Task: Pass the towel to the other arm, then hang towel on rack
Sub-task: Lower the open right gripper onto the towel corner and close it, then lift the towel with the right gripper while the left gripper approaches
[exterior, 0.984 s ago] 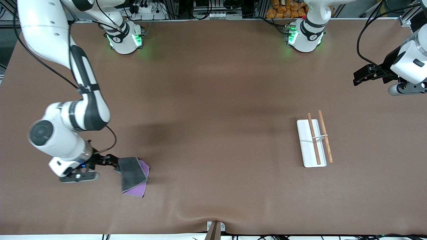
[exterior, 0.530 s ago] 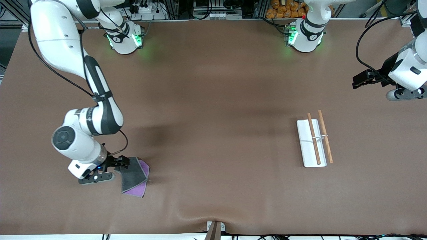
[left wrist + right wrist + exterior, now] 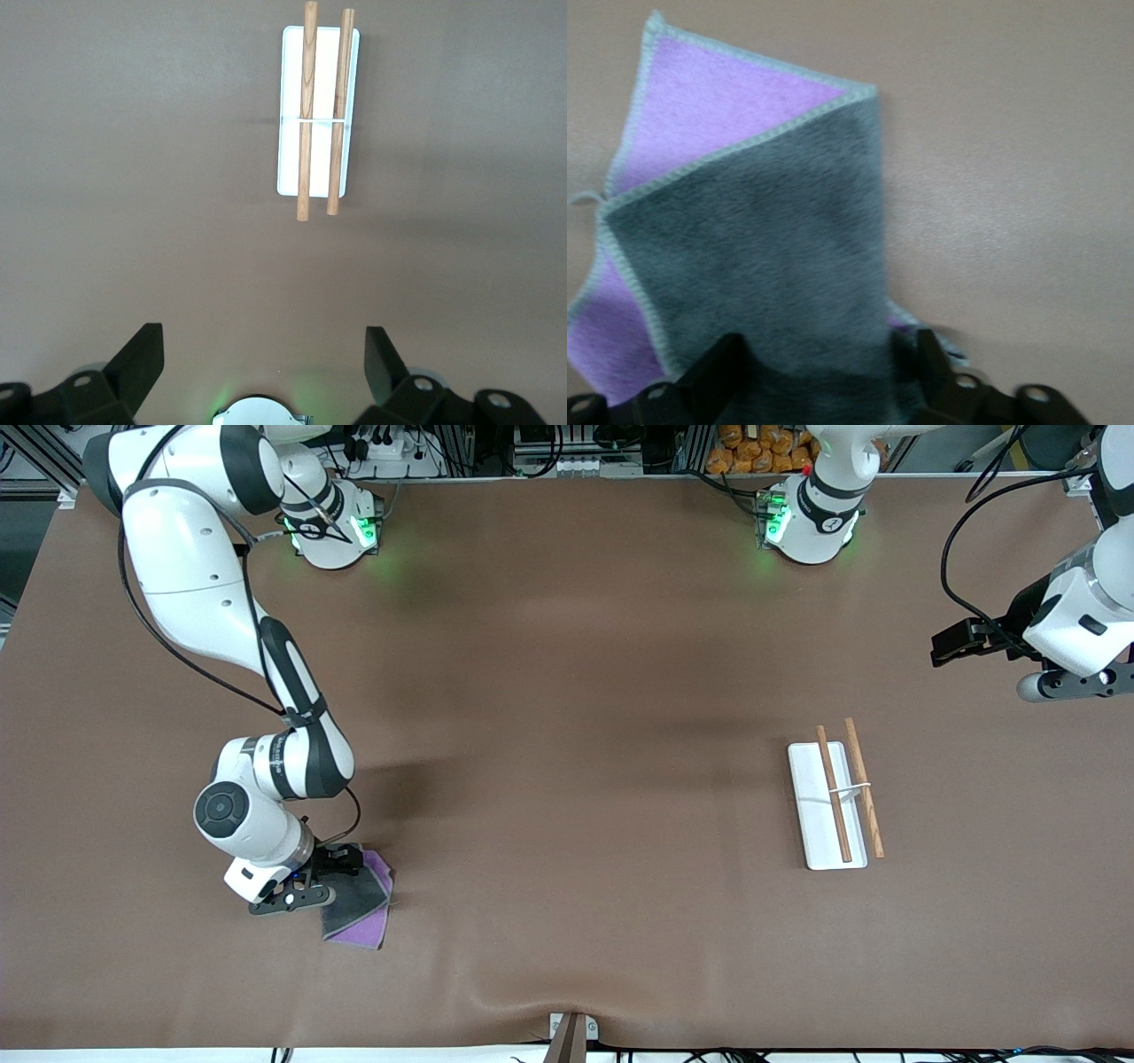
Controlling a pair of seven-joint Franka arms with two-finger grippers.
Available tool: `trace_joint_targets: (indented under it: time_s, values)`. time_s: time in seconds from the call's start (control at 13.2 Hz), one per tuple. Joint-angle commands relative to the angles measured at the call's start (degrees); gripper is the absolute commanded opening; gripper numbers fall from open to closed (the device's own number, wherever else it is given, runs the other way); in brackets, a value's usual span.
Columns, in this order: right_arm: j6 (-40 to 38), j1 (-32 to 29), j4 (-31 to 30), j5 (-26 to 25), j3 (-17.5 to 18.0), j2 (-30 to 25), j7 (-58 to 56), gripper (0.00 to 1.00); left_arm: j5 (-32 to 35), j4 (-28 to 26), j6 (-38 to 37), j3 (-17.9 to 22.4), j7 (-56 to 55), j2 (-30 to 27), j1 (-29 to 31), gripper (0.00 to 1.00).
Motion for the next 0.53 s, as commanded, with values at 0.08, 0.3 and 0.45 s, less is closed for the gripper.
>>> trace_joint_targets:
  time_s: [0.08, 0.3, 0.45]
  values:
    - [-11.9, -0.7, 4.5, 3.0, 1.1, -0.2, -1.9, 0.0, 0.1, -0.2, 0.6, -0.2, 1.1, -0.3, 0.3, 1.0]
    - [-20.3, -0.8, 9.4, 8.6, 1.1, -0.8, -1.6, 0.0, 0.1, -0.2, 0.6, -0.2, 1.1, -0.3, 0.4, 1.0]
    - [-28.1, -0.8, 13.9, 11.2, 1.0, -1.0, -1.2, 0.0, 0.1, -0.2, 0.6, -0.2, 1.1, -0.3, 0.4, 1.0]
